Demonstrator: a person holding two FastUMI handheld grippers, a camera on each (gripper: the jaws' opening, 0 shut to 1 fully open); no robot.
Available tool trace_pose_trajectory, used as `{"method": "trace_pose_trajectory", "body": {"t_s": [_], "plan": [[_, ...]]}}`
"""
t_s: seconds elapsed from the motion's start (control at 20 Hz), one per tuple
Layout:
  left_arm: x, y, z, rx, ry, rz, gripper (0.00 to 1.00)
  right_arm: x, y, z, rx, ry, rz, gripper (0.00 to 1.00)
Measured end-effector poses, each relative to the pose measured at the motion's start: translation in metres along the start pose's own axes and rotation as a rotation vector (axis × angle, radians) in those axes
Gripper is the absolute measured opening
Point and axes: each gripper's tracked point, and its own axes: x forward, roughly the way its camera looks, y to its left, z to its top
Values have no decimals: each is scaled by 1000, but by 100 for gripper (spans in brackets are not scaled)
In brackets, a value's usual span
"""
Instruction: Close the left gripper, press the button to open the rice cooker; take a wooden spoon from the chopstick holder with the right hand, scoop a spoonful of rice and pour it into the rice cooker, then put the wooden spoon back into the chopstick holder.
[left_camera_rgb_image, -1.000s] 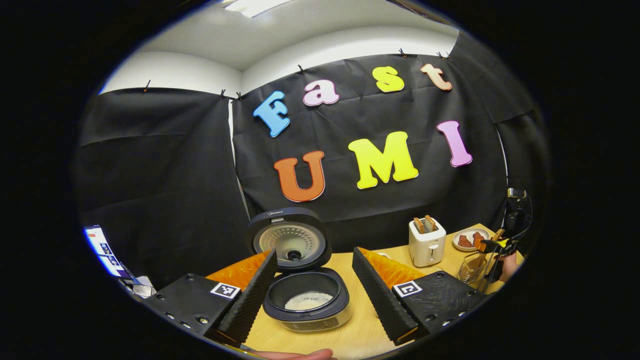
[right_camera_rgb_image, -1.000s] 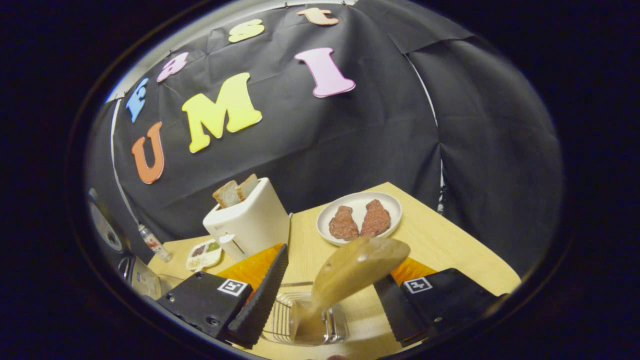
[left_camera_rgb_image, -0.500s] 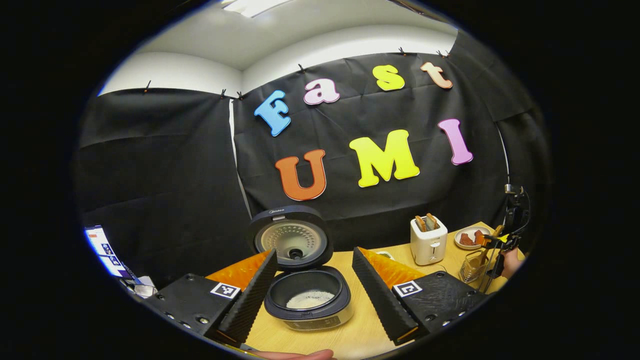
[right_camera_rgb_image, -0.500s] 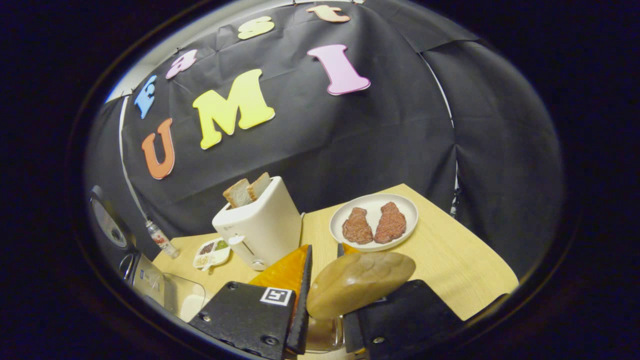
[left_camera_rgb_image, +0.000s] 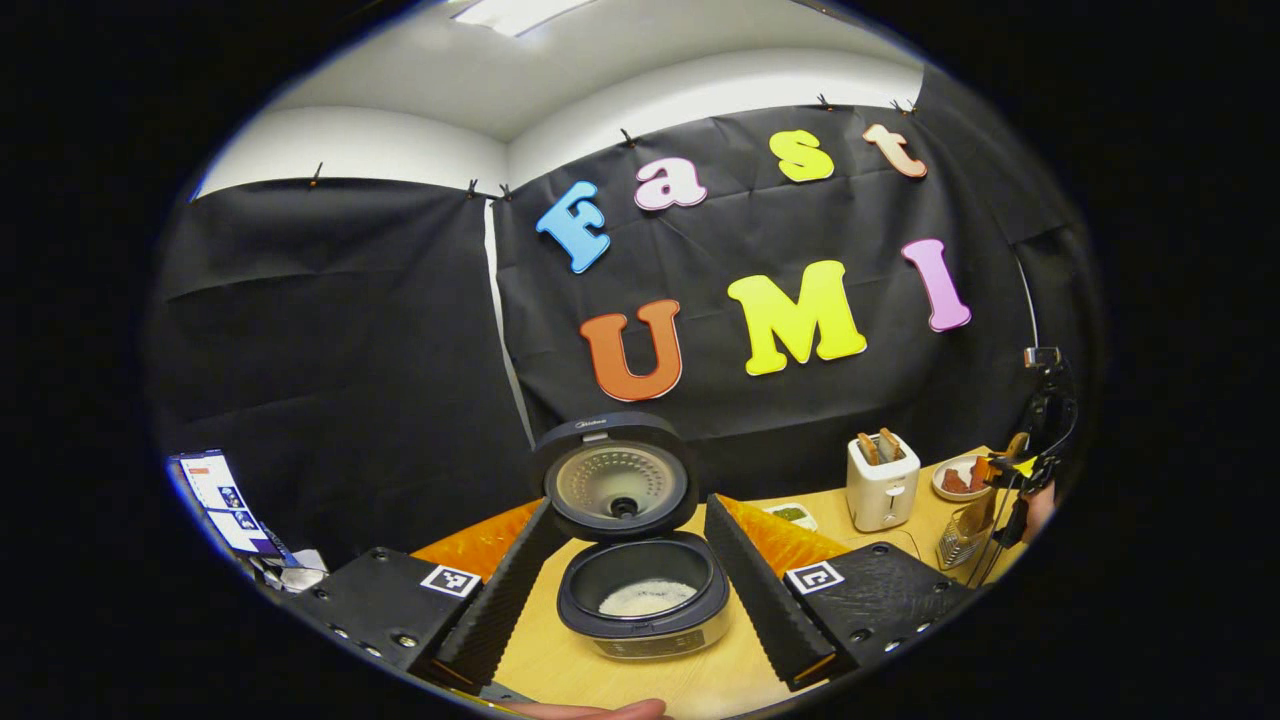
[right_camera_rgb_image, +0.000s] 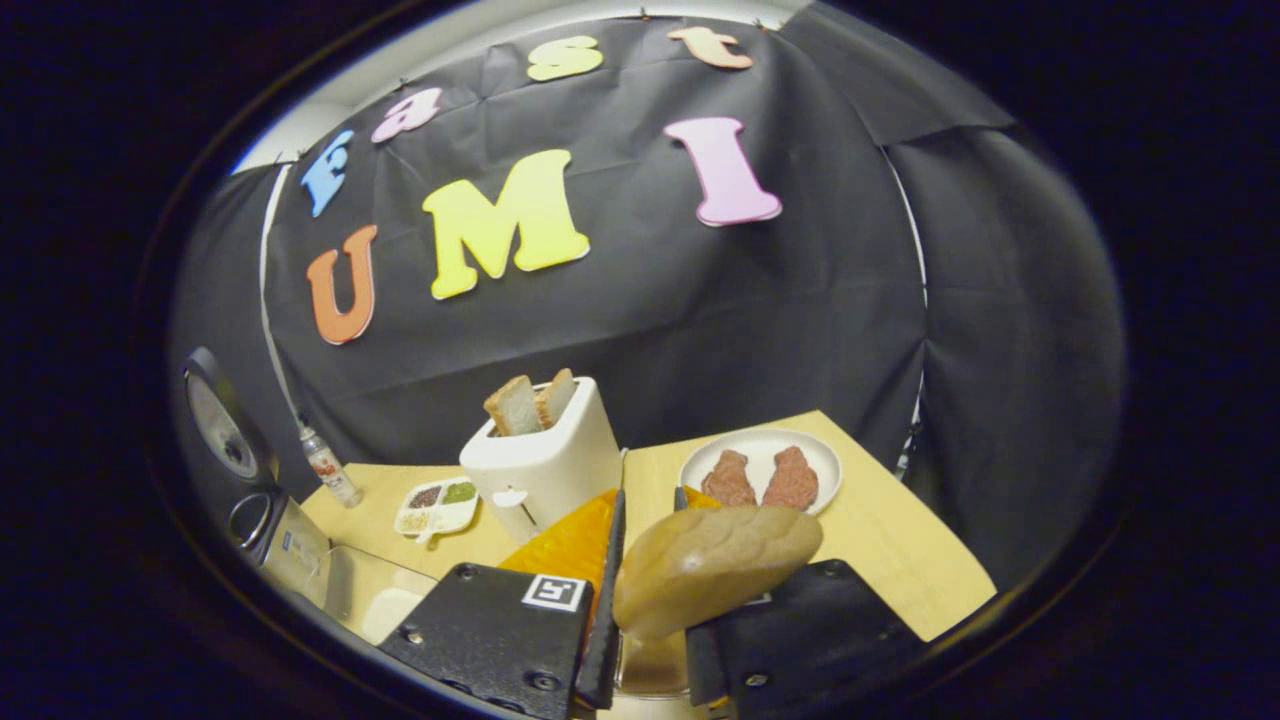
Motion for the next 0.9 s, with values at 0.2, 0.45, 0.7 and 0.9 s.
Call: {"method": "trace_pose_trajectory", "body": {"t_s": [0.2, 0.45, 0.7, 0.9], "plan": [[1, 16, -5, -8, 9, 4, 95, -28, 32, 50, -126, -59, -6, 27], [11, 34, -15, -39, 9, -50, 95, -63, 94, 87, -189, -112, 0, 28], [22, 46, -25, -50, -1, -91, 95, -66, 160, 77, -189, -111, 18, 28], [31, 56, -38, -60, 23, -103, 96, -41, 201, 38, -217, -76, 39, 28]]}}
